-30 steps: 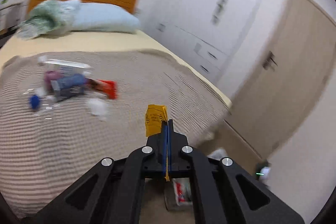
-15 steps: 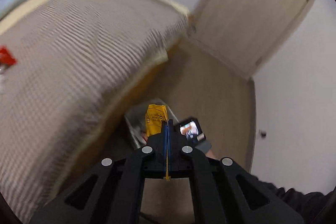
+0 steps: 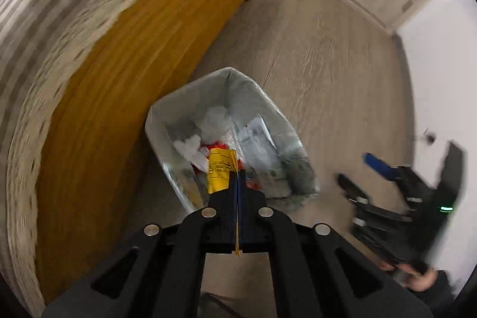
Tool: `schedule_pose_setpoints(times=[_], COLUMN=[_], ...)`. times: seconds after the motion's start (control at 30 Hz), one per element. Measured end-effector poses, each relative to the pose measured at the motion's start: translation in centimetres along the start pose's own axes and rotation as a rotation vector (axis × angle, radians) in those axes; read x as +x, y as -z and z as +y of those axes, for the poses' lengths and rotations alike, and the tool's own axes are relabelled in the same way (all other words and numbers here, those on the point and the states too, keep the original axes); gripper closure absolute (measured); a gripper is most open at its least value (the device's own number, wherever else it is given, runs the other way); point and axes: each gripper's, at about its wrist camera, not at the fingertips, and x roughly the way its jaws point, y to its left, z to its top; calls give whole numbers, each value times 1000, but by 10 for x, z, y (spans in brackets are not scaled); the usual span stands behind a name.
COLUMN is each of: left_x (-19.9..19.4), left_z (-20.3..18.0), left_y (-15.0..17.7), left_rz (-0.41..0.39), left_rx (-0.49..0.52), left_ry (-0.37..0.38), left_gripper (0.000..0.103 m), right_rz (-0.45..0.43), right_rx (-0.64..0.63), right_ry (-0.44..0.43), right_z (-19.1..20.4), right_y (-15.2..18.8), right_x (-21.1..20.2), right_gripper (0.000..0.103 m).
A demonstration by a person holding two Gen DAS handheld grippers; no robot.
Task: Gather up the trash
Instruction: 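Carry the yellow bag with the left tool to the wastebasket and release, then move both open tools back over the trash on the bed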
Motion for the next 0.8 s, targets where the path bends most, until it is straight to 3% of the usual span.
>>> schedule_pose_setpoints(times=[0.1, 0.17, 0.2, 0.37, 0.5, 0.6, 0.8], left_x=[25, 42, 52, 56, 36, 18, -28], left_z=[-22, -29, -29, 11, 71, 86, 83], left_y=[0, 3, 8, 32, 50, 64, 74], left_rz=[8, 74, 136, 204, 180, 148, 61], left_rx=[103, 154, 171, 22, -272, -317, -285], left_ry=[8, -1, -11, 29, 79, 92, 90], left_gripper=[103, 66, 41, 41, 41, 41, 40], right_rz=[48, 86, 98, 104, 111, 103, 83], right_rx=[46, 68, 70, 57, 67, 63, 36], right_ry=[-14, -38, -44, -61, -63, -64, -56], right_z=[-8, -9, -8, -2, 2, 6, 18], right_y=[13, 19, 21, 22, 15, 9, -5], right_x=[5, 10, 11, 11, 13, 8, -13], right_gripper=[43, 43, 43, 43, 43, 43, 43])
